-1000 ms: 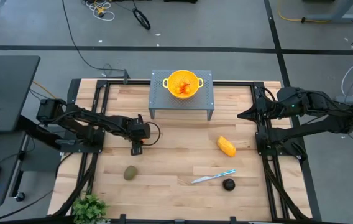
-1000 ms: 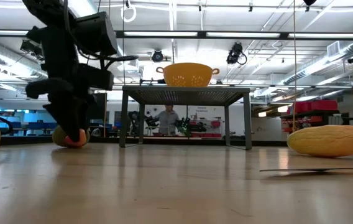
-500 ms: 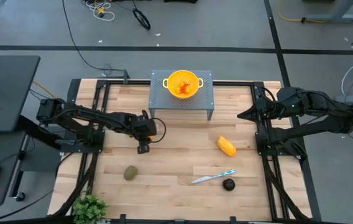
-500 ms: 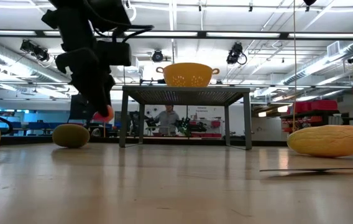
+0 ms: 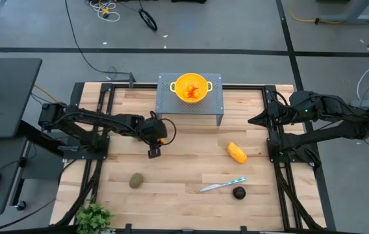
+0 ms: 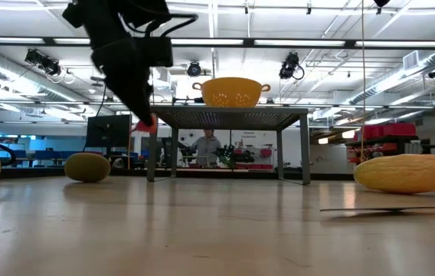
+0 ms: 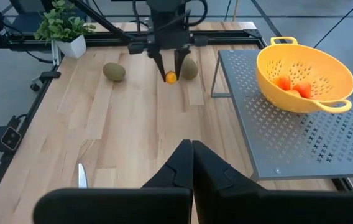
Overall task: Pick & Place Fruit
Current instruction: Put the yellow pear into the yellow strainer bowl on the shelf
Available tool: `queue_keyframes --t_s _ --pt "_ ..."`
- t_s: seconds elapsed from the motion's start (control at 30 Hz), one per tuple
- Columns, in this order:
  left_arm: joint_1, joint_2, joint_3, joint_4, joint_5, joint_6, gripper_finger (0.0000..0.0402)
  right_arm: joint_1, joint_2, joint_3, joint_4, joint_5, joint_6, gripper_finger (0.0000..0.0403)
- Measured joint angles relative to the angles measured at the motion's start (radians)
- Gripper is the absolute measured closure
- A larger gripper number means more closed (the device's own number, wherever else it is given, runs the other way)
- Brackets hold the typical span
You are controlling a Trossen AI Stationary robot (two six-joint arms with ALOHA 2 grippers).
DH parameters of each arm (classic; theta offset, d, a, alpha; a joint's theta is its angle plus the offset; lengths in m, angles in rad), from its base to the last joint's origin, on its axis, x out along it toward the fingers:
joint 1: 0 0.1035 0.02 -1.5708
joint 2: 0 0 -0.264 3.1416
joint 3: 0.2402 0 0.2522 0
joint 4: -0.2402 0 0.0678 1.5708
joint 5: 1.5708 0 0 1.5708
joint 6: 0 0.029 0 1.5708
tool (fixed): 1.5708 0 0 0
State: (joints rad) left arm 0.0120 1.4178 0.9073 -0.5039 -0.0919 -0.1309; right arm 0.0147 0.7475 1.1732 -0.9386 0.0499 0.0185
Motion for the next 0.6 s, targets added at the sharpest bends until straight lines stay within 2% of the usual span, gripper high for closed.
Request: queue_keyframes --t_s 0.37,0.6 --pt "0.046 0.0 0.15 0.0 0.004 0.063 0.0265 0.0 0.0 0.0 0.0 0.0 0.0 0.0402" --pt "0.075 0.0 0.183 -0.002 0.004 0.086 0.0264 0.0 0.0 0.0 0.0 0.0 0.0 0.0402"
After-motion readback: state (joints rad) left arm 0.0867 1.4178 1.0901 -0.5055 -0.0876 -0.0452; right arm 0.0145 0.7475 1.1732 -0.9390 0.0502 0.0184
